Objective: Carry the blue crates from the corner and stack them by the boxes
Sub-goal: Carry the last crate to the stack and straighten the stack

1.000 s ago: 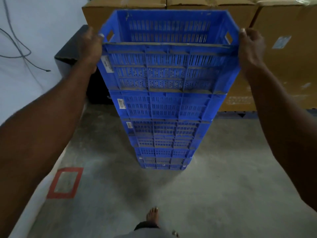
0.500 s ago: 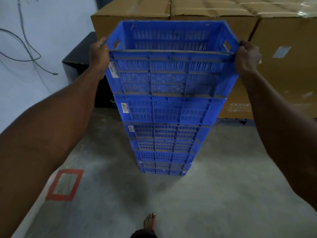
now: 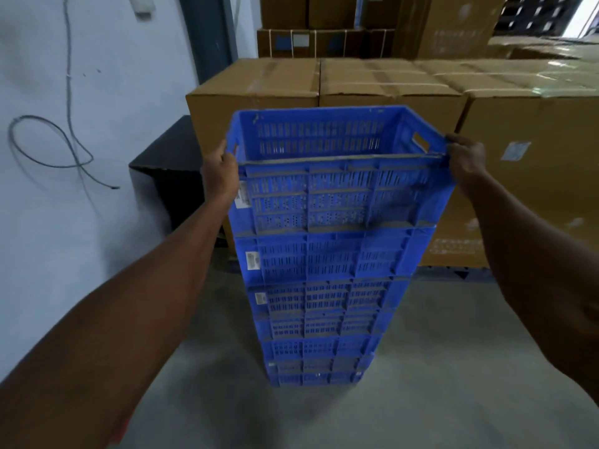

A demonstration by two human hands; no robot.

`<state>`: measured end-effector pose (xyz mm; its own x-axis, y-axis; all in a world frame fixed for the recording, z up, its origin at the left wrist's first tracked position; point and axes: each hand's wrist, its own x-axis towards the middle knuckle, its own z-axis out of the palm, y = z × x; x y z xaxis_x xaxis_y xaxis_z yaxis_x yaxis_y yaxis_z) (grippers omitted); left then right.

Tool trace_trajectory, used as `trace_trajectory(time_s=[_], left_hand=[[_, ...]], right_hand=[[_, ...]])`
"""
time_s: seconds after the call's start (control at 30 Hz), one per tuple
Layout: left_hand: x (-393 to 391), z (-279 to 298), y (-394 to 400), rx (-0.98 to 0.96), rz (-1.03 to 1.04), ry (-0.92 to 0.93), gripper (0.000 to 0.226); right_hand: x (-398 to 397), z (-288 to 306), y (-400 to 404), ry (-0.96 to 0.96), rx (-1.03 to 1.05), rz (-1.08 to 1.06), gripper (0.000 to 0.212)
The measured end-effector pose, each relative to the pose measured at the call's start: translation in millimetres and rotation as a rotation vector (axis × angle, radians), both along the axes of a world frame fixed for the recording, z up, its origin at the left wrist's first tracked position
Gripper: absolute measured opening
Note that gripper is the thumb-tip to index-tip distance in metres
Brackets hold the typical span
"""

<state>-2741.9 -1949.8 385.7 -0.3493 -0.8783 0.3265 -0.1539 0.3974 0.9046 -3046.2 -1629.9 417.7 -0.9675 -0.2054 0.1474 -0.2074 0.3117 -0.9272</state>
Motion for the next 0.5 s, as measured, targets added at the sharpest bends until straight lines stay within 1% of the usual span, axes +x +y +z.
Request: trace_trajectory(time_s=[0.07, 0.2, 0.5], left_hand=[[4.5, -1.3, -6.5, -0.002, 0.003, -0.019, 0.048], [16.3, 4.4, -31.8, 0.035, -0.001, -0.062, 0.05], [14.4, 2.8, -40.5, 0.054, 0.003, -0.025, 0.047]], right_hand=[[8.0, -2.7, -2.3, 0.012, -0.011, -0.012, 0.05], [33.9, -14.2, -5.2, 0.157, -0.008, -0.019, 0.046], [44.5, -16.8, -9.7, 0.153, -0.026, -0.079, 0.047]])
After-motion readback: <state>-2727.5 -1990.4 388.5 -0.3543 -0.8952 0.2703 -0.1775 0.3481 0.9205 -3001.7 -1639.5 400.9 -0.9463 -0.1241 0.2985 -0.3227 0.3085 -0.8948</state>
